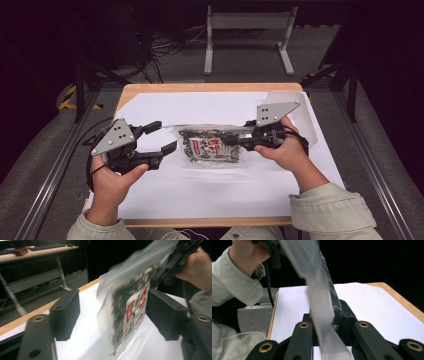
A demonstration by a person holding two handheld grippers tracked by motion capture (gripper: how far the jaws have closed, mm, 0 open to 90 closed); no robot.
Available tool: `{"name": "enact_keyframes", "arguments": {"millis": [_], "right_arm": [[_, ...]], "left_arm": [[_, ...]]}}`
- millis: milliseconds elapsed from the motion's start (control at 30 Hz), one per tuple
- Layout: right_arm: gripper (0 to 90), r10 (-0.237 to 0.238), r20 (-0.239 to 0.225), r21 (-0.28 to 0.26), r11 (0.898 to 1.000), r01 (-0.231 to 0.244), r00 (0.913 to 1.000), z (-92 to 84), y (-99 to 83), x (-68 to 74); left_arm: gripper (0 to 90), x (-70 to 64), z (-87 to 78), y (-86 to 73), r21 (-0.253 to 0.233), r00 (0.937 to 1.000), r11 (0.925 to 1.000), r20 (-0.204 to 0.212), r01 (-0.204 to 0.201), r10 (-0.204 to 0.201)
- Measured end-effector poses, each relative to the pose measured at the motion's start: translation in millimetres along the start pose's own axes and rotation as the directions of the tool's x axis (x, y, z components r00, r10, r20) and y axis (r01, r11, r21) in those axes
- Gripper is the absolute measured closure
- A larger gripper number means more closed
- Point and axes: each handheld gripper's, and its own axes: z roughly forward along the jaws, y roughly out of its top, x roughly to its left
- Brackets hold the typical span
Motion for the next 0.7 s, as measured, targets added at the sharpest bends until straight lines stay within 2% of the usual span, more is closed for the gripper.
{"name": "enact_keyframes", "arguments": {"millis": [167,233,367,533,700], "right_arm": [[76.2,0.036,0.050,-0.032,0.999,-0.034,0.9981,-16.4,2.2,-5.3],[76.2,0.042,0.075,-0.043,0.998,-0.038,0.9963,-22.6,3.0,-7.4],[76.2,0.064,0.120,-0.065,0.996,-0.057,0.9907,-35.9,4.2,-12.4],[76.2,0.095,0.190,-0.087,0.993,-0.079,0.9772,-53.4,3.6,-20.9],[76.2,0.142,0.250,-0.115,0.987,-0.116,0.9579,-68.2,0.4,-32.5]], "left_arm": [[20.9,6.2,-0.8,-6.4,0.016,0.9998,0.9999,-0.019,0.003,-0.003],[15.9,9.8,1.7,-10.2,0.045,0.9997,0.9990,-0.024,0.007,-0.006],[12.3,16.5,5.2,-18.1,0.065,0.9992,0.9979,-0.041,0.005,-0.003],[11.1,24.1,5.4,-25.4,0.082,0.9983,0.9963,-0.054,0.027,-0.022],[9.6,32.7,6.6,-33.8,0.105,0.9973,0.9939,-0.068,0.035,-0.028]]}}
